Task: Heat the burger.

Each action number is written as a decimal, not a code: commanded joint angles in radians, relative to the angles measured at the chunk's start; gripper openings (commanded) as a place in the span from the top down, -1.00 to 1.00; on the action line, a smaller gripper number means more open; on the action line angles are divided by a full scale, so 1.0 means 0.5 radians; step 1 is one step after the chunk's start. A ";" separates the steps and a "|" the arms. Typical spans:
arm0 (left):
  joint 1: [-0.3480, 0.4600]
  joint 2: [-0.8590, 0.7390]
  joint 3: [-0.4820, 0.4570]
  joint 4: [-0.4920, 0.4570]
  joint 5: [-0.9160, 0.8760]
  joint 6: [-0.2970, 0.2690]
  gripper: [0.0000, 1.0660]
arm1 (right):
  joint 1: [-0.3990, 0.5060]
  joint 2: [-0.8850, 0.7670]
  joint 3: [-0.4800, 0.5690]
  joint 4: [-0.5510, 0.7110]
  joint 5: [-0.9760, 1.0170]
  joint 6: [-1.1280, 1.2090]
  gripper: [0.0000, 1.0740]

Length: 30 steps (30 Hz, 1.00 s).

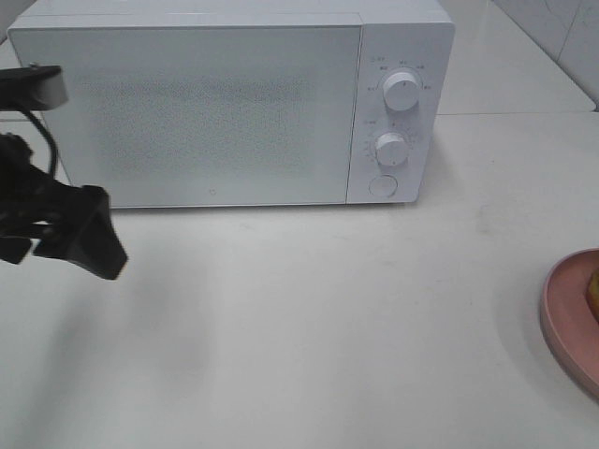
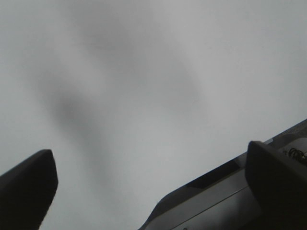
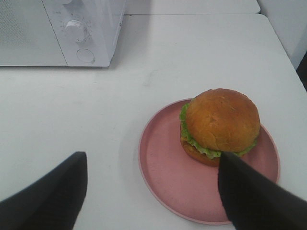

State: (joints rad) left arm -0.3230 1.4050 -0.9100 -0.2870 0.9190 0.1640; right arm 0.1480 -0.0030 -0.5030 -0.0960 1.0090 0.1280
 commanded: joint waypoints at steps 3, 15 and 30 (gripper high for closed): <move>0.346 -0.210 0.006 0.092 0.214 0.002 -0.88 | -0.014 -0.060 0.006 0.000 -0.018 -0.006 -0.37; 0.652 -0.880 0.262 0.386 0.346 -0.238 -0.88 | -0.014 -0.060 0.006 0.000 -0.018 -0.006 -0.37; 0.652 -1.804 0.784 0.506 0.300 -0.266 -0.88 | -0.014 -0.060 0.006 0.000 -0.018 -0.006 -0.37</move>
State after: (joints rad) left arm -0.0020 0.5180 -0.5290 -0.0330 1.0960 0.0350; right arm 0.1480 -0.0030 -0.5030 -0.0960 1.0090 0.1280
